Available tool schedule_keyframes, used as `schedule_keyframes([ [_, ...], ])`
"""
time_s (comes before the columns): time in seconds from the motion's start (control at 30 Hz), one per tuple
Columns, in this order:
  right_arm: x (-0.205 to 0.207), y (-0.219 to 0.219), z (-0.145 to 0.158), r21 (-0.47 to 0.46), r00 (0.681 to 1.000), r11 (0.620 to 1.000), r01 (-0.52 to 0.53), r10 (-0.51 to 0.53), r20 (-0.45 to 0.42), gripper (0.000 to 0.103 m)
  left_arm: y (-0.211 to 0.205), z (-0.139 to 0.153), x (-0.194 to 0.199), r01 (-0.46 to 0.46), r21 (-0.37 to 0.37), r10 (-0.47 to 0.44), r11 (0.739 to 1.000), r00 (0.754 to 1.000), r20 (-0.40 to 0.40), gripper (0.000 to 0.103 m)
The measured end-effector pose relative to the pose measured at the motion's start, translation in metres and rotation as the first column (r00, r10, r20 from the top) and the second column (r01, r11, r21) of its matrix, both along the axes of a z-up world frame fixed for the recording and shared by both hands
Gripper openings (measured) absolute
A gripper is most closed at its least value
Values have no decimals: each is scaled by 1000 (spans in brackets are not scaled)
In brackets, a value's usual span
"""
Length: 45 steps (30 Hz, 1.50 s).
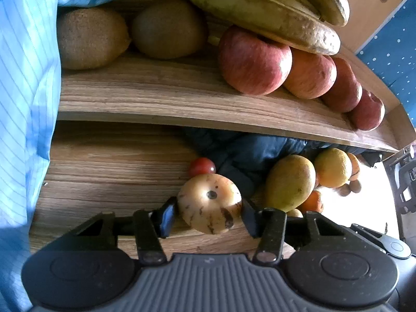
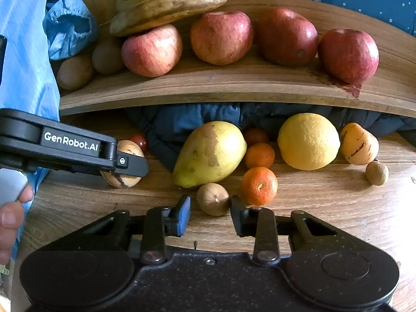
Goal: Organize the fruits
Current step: 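Carry the pepino in the left tool over the tray while the right tool carries the brown fruit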
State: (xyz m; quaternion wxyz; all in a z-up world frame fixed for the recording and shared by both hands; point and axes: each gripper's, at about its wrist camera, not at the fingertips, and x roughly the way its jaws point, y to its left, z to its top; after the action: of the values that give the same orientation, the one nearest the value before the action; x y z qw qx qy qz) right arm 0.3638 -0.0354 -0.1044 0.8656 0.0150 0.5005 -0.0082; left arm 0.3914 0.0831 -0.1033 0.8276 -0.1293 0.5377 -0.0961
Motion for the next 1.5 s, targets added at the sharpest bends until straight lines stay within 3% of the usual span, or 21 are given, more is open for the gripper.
schedule_keyframes([
  [0.53, -7, 2, 6, 30, 1000, 999, -17, 16, 24, 30, -11, 7, -17, 5, 1, -5, 1000, 1000, 15, 56],
  [0.97, -40, 7, 34, 55, 993, 996, -70, 64, 98, 30, -18, 29, -53, -4, 8, 4, 1000, 998, 63, 56],
  [1.1, -51, 9, 40, 57, 991, 995, -84, 78, 108, 30, -16, 34, -64, 2, 7, -3, 1000, 999, 40, 56],
  [1.13, -54, 10, 42, 57, 991, 995, -87, 81, 107, 30, -16, 35, -67, 22, 2, -22, 1000, 1000, -7, 56],
  [1.5, -97, 13, 44, 79, 987, 986, -148, 142, 73, 30, -15, 37, -101, 20, 6, -20, 1000, 998, -54, 56],
])
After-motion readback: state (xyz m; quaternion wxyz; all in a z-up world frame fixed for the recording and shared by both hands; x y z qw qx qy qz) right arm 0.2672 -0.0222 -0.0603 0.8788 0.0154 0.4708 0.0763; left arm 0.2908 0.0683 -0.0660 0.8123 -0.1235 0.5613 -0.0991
